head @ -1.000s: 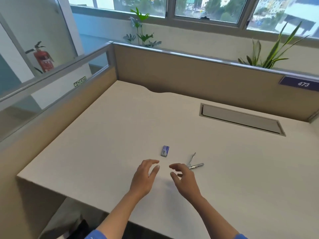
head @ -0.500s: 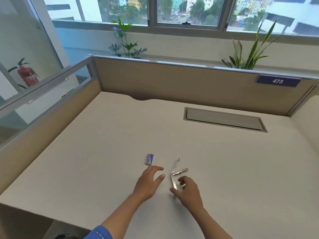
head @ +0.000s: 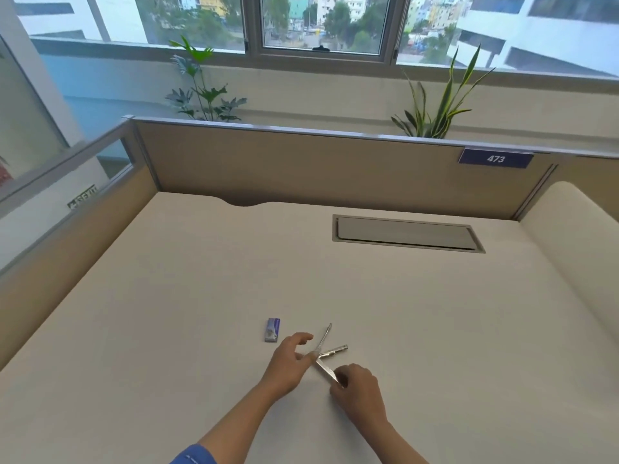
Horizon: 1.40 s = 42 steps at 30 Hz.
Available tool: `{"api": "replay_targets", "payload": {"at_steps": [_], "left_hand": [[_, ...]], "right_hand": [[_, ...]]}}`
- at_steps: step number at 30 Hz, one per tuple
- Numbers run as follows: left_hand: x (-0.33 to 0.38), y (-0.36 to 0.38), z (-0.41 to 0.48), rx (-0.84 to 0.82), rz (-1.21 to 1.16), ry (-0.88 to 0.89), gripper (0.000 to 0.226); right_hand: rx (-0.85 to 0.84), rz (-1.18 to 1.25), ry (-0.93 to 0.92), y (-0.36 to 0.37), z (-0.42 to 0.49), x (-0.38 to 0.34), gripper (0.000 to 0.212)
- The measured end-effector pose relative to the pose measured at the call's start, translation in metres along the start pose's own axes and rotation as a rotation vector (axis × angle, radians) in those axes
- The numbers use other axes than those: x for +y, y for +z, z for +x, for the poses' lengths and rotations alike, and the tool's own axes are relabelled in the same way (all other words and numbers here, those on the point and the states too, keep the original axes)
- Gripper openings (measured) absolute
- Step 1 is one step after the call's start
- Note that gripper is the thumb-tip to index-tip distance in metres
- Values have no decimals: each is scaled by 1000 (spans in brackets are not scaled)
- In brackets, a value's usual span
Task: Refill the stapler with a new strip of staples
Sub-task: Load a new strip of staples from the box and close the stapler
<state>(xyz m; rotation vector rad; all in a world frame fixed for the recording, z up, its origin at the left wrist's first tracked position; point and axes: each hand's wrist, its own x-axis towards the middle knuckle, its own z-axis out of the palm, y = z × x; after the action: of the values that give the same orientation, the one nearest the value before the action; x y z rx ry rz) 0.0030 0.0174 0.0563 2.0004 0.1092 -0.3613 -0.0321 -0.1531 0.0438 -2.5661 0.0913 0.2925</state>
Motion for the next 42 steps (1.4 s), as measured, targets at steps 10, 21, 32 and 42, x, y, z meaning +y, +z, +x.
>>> {"api": "replay_targets", "payload": {"at_steps": [10,21,32,42], "left_hand": [[0,-3,24,-54,-17,-124,48],[12,-15,22,11,-292,-69,14],[3,-13,-2,169,-513,-94,13],[-6,2,-10,222,-623,-137,12]], "right_hand": [[255,20,-241,-1,-1,4,14],[356,88,-422,-23,18,-8,30],[234,659,-208,-15,25,-21,36],[-129,634,-143,-1,25,-28,38]]}}
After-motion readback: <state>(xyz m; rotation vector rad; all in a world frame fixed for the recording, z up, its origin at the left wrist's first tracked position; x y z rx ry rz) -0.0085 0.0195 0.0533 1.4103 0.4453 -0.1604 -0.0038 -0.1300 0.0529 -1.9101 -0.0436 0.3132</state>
